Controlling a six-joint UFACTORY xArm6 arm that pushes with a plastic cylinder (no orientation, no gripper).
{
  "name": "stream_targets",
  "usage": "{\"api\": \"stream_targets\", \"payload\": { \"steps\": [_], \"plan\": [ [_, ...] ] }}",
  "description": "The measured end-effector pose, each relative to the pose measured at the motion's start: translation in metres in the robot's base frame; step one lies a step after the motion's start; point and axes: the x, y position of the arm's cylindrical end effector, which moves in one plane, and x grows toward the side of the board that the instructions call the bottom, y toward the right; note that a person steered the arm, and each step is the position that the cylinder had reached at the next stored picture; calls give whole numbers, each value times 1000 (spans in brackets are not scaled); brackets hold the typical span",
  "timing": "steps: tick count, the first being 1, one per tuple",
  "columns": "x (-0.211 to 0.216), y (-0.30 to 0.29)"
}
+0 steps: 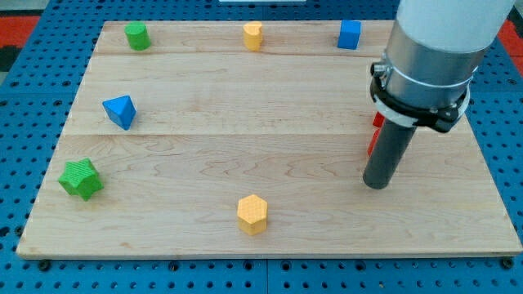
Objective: Slide yellow heart towards center
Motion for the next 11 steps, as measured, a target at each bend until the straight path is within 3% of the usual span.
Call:
{"api": "stream_targets", "payload": {
  "steps": [1,2,3,4,5,6,7,9,10,11],
  "plan": [
    [-43,0],
    [-51,-1],
    [-14,-9],
    [-5,41],
    [-29,103],
    [-105,122],
    [-191,110],
    [-310,48],
    [-326,-12],
    [-323,-121]
  ]
}}
